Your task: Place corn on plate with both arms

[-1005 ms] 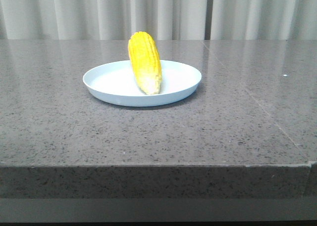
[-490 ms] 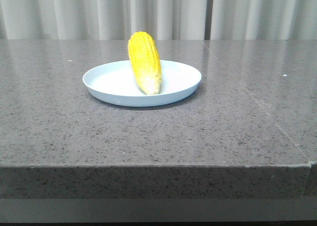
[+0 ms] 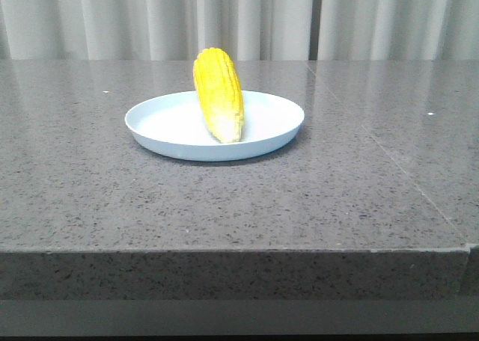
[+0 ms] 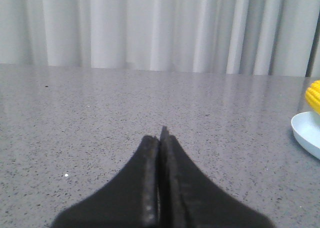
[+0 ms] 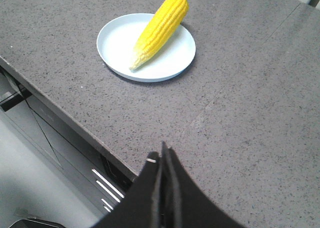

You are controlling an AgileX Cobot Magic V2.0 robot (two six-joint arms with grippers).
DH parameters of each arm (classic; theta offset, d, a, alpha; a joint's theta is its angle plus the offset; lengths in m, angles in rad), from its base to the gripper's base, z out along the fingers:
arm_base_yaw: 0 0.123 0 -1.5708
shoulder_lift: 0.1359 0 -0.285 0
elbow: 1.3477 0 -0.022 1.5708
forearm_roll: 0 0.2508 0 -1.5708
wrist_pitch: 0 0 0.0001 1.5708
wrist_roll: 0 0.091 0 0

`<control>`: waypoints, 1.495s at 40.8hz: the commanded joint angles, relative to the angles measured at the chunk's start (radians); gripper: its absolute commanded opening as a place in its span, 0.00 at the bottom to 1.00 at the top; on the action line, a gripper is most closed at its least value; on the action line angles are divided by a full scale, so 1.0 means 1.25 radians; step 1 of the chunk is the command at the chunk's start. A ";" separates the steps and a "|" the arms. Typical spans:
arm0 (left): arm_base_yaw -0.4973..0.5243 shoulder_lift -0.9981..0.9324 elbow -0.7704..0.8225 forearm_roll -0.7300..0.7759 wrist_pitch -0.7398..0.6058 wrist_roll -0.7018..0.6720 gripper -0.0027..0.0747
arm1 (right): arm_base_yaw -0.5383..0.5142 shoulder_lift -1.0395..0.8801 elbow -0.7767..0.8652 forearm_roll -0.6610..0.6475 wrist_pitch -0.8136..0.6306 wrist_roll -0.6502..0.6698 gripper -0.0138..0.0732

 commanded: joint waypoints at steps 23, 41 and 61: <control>-0.008 -0.015 0.018 0.004 -0.060 -0.006 0.01 | -0.003 0.006 -0.017 -0.005 -0.055 -0.007 0.08; -0.008 -0.015 0.018 -0.003 -0.061 0.043 0.01 | -0.003 0.006 -0.017 -0.005 -0.055 -0.007 0.08; -0.008 -0.015 0.018 -0.005 -0.063 0.078 0.01 | -0.003 0.006 -0.017 -0.005 -0.055 -0.007 0.08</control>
